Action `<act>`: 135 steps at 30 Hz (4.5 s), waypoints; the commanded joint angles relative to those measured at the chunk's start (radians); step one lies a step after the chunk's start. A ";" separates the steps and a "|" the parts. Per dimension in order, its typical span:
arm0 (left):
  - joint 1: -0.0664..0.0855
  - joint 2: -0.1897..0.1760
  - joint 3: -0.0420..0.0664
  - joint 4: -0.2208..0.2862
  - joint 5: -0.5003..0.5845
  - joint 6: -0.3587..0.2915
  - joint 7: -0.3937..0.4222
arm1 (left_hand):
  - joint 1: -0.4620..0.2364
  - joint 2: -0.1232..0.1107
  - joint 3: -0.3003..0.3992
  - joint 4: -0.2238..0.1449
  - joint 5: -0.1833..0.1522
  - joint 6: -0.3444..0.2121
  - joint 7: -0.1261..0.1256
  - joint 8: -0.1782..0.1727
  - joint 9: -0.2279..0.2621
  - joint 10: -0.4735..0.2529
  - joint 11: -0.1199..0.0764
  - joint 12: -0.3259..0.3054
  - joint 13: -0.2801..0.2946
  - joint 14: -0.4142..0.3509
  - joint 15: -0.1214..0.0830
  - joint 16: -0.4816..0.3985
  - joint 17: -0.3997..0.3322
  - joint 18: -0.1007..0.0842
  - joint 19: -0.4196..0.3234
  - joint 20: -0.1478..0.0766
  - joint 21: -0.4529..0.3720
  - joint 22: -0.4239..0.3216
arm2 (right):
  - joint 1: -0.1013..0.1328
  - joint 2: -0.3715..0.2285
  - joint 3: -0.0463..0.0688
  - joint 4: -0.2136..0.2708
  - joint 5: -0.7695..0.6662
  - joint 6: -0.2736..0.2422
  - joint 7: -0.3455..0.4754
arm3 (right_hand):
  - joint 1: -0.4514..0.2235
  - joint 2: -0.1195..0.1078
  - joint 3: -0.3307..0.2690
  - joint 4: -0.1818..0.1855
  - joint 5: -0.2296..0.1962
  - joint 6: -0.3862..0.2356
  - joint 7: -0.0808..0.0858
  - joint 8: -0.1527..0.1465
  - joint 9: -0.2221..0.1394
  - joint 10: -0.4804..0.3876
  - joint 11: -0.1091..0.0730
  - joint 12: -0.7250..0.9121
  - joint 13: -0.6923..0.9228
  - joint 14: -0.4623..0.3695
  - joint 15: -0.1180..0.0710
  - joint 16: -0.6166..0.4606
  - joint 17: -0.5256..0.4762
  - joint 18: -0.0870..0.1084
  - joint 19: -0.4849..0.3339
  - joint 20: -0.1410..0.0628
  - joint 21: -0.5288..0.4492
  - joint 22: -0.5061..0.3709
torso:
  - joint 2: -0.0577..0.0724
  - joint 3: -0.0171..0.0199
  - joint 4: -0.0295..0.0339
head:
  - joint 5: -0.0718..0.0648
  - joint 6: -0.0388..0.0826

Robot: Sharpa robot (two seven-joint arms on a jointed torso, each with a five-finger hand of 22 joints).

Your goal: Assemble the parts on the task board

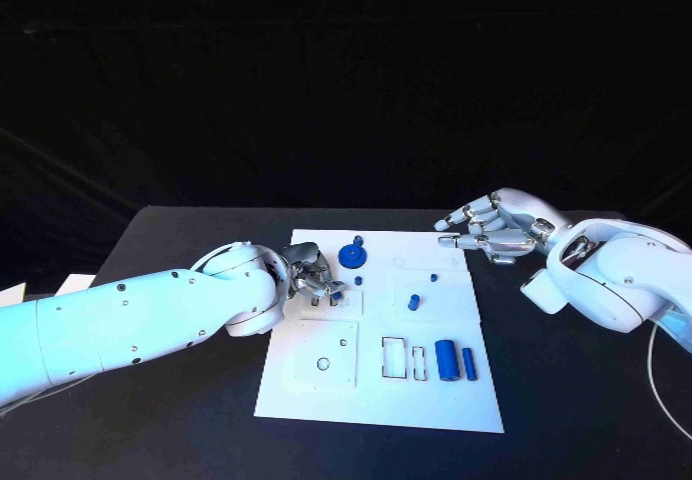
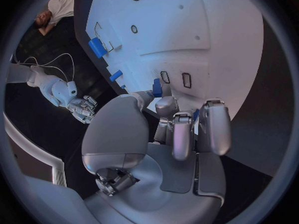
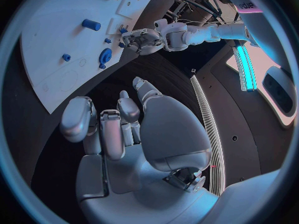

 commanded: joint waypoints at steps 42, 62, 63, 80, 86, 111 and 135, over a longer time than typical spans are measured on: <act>-0.026 0.005 0.000 0.002 -0.174 0.030 0.037 | 0.003 -0.039 0.193 -0.191 -0.002 0.009 -0.003 -0.001 -0.002 0.005 0.000 -0.005 -0.008 0.105 0.001 0.002 0.263 -0.014 0.026 0.004 0.021 0.064 | -0.001 -0.002 -0.001 0.000 -0.001 0.011 0.014 | -0.019 0.014 0.002 0.018 0.012 0.004 -0.001 0.008 -0.002 0.006 0.000 0.006 0.000 0.070 -0.007 -0.004 0.099 0.007 -0.002 -0.005 -0.007 -0.002 | 0.001 -0.0022 -0.0006 | 0.006 -0.016; -0.027 0.001 0.000 0.013 -0.213 0.068 0.056 | 0.014 -0.052 0.191 -0.203 -0.004 0.024 0.000 -0.009 -0.014 0.004 0.001 -0.009 -0.011 0.105 0.003 0.002 0.263 -0.015 0.028 0.005 0.027 0.072 | -0.002 -0.002 -0.001 -0.003 0.001 0.013 0.018 | -0.027 0.019 0.003 0.026 0.016 0.004 -0.001 0.008 -0.003 0.006 0.000 0.007 0.000 0.070 -0.007 -0.005 0.098 0.007 -0.002 -0.005 -0.007 -0.002 | 0.001 -0.0008 -0.0016 | 0.006 -0.018; -0.027 0.001 0.000 0.013 -0.215 0.070 0.056 | 0.015 -0.053 0.190 -0.204 -0.004 0.026 0.000 -0.010 -0.015 0.004 0.002 -0.008 -0.011 0.105 0.003 0.002 0.263 -0.016 0.028 0.005 0.027 0.073 | -0.002 -0.002 -0.001 -0.003 0.001 0.013 0.019 | -0.028 0.020 0.003 0.027 0.017 0.004 -0.001 0.008 -0.003 0.006 0.000 0.007 0.000 0.070 -0.007 -0.005 0.098 0.006 -0.002 -0.005 -0.007 -0.002 | 0.001 -0.0008 -0.0016 | 0.006 -0.018; -0.028 -0.002 0.000 0.018 -0.236 0.093 0.062 | 0.024 -0.059 0.184 -0.212 -0.005 0.042 0.002 -0.022 -0.033 0.005 0.003 -0.011 -0.014 0.105 0.005 0.002 0.263 -0.016 0.028 0.007 0.029 0.077 | -0.003 -0.002 -0.002 -0.005 0.003 0.014 0.021 | -0.031 0.022 0.004 0.032 0.019 0.004 -0.001 0.009 -0.003 0.005 0.000 0.007 -0.001 0.070 -0.007 -0.005 0.098 0.007 -0.002 -0.005 -0.007 -0.003 | 0.001 -0.0009 -0.0015 | 0.003 -0.021; -0.029 -0.005 0.000 0.021 -0.238 0.102 0.065 | 0.027 -0.060 0.181 -0.214 -0.005 0.049 0.003 -0.027 -0.040 0.007 0.004 -0.011 -0.013 0.105 0.006 0.002 0.263 -0.016 0.027 0.008 0.030 0.077 | -0.004 -0.003 -0.002 -0.006 0.003 0.014 0.021 | -0.033 0.023 0.004 0.033 0.020 0.003 -0.001 0.009 -0.003 0.006 0.000 0.007 0.000 0.070 -0.007 -0.006 0.098 0.007 -0.003 -0.005 -0.008 -0.004 | 0.001 -0.0005 -0.0019 | 0.003 -0.022; -0.029 -0.017 0.001 0.038 -0.221 0.122 0.059 | 0.031 -0.062 0.178 -0.217 -0.004 0.059 0.004 -0.035 -0.053 0.011 0.004 -0.008 -0.010 0.105 0.007 0.002 0.263 -0.016 0.026 0.009 0.029 0.078 | -0.005 -0.003 -0.002 -0.007 0.004 0.016 0.021 | -0.034 0.024 0.005 0.035 0.021 0.003 -0.001 0.009 -0.003 0.006 0.000 0.008 0.000 0.070 -0.007 -0.006 0.098 0.007 -0.002 -0.005 -0.008 -0.003 | 0.002 -0.0010 -0.0020 | 0.003 -0.022; -0.028 -0.036 0.001 0.034 0.023 -0.063 0.074 | 0.040 -0.060 0.183 -0.226 -0.001 0.075 0.004 -0.046 -0.070 0.030 0.003 0.008 0.009 0.105 0.005 0.002 0.263 -0.018 0.031 0.009 0.038 0.089 | -0.005 -0.003 -0.003 -0.006 0.004 0.015 0.020 | -0.037 0.027 0.006 0.040 0.026 0.003 -0.001 0.009 -0.003 0.006 0.000 0.008 0.000 0.070 -0.007 -0.006 0.098 0.007 -0.002 -0.005 -0.008 -0.003 | 0.001 0.0000 0.0002 | 0.007 -0.024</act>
